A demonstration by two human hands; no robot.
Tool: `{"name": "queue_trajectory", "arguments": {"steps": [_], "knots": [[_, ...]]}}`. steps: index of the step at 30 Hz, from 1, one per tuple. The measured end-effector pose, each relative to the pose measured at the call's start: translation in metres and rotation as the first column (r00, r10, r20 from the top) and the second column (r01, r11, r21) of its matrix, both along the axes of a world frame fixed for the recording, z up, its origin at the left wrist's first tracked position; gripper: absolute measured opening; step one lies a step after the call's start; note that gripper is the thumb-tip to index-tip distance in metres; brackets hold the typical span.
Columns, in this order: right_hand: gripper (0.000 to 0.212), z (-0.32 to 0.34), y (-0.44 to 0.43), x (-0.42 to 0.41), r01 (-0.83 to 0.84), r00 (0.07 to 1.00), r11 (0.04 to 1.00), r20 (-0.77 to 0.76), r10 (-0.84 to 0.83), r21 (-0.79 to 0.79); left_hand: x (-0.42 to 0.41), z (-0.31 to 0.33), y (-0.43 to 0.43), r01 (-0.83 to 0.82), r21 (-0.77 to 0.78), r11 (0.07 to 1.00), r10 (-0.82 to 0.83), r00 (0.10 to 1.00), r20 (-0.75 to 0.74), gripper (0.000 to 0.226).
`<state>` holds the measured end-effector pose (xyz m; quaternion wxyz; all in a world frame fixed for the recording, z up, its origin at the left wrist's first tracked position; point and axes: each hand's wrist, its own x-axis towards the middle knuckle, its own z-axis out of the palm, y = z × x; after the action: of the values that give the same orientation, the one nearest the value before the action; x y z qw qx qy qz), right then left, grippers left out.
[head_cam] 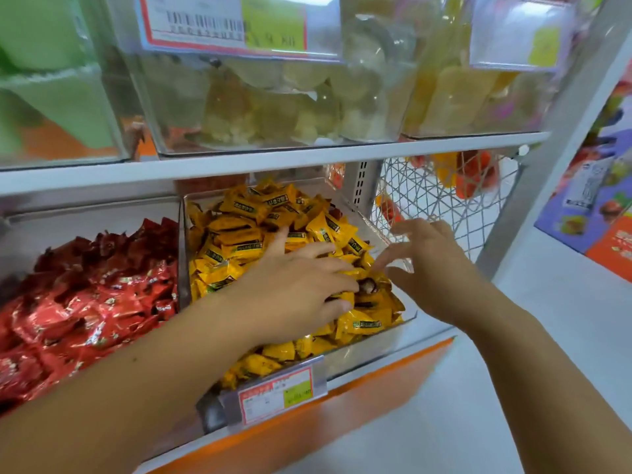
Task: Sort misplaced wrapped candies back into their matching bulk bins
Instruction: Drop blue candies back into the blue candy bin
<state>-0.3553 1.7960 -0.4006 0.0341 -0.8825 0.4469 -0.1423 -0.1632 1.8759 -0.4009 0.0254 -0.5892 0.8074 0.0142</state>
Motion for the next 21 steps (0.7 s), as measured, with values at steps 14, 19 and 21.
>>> {"name": "queue_trajectory", "arguments": {"steps": [14,19,21], "knots": [[0.041,-0.021,0.006,0.01,0.077,0.989,0.992,-0.133,-0.063,0.103,0.027,-0.011,0.018,-0.033,-0.059,0.998,0.033,0.999,-0.016,0.068],[0.029,-0.032,0.007,0.017,0.116,0.993,0.993,-0.03,-0.115,0.039,0.027,-0.014,0.023,-0.055,-0.063,0.997,0.052,0.998,-0.045,0.067],[0.025,-0.033,0.004,0.014,0.095,0.995,0.995,0.016,-0.096,0.029,0.026,-0.014,0.024,-0.059,-0.053,0.997,0.056,0.997,-0.059,0.065]]}}
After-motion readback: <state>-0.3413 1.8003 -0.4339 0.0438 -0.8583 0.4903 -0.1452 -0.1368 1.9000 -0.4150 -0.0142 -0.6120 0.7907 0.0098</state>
